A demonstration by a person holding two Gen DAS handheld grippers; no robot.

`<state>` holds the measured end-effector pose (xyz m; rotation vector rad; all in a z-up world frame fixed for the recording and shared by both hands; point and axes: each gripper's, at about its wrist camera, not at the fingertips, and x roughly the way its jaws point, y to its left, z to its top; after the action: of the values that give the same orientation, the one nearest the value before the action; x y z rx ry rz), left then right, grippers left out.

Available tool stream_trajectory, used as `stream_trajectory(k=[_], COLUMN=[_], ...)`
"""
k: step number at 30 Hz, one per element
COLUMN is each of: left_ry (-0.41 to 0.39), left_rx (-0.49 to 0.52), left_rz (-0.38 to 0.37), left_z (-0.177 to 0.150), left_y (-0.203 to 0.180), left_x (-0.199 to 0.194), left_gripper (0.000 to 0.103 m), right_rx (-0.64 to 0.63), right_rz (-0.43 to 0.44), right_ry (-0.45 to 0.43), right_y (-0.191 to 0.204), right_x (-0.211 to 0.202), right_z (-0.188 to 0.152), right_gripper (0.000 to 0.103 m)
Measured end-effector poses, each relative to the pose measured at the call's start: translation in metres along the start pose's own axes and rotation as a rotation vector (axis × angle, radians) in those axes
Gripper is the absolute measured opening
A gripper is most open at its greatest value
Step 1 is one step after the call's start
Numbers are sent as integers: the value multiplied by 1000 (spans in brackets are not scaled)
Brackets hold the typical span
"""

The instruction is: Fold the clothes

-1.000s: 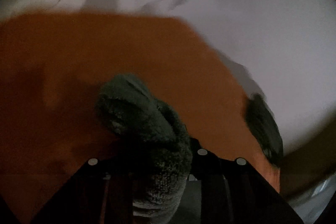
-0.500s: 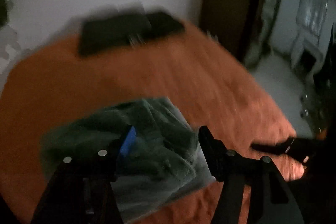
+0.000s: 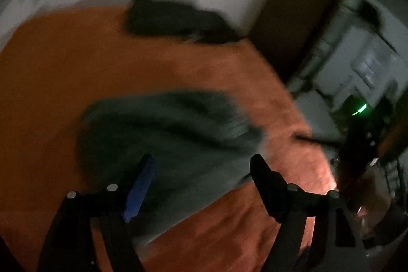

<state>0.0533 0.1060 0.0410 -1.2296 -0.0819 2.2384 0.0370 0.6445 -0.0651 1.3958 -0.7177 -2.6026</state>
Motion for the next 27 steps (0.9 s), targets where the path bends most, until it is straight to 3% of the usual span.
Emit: stream_trajectory(k=[3, 5, 7, 10, 12, 13, 14, 20, 22, 24, 25, 26, 27], left_ry=[74, 125, 135, 150, 167, 176, 176, 170, 168, 167, 165, 161, 159], left_rx=[-104, -110, -95, -73, -74, -75, -75, -75, -75, -75, -71, -65, -59], left_rz=[83, 76, 54, 21, 31, 37, 36, 27, 24, 21, 17, 12, 9], left_z=[-37, -61, -73, -91, -93, -94, -93, -81, -77, -74, -73, -72, -70], left_y=[72, 97, 101, 105, 105, 105, 105, 105, 105, 105, 104, 102, 100], left_x=[-2, 0, 5, 11, 22, 27, 28, 36, 38, 41, 42, 43, 46], left_gripper=[77, 77, 77, 77, 77, 77, 77, 77, 77, 77, 77, 77, 77], right_rx=[-92, -177, -255, -261, -274, -294, -303, -299, -289, -208, -200, -202, -199], right_rz=[63, 65, 52, 51, 34, 6, -37, -159, -163, -87, -80, -75, -67], right_ry=[18, 56, 101, 181, 220, 236, 207, -100, -8, 134, 180, 221, 254], right_y=[26, 45, 62, 76, 84, 87, 90, 88, 80, 66, 65, 64, 65], right_x=[18, 43, 70, 116, 140, 150, 148, 75, 87, 110, 122, 131, 139], right_z=[28, 53, 78, 104, 110, 111, 113, 133, 140, 140, 137, 135, 128], right_gripper=[60, 65, 67, 65, 34, 2, 0, 0, 0, 1, 9, 27, 37])
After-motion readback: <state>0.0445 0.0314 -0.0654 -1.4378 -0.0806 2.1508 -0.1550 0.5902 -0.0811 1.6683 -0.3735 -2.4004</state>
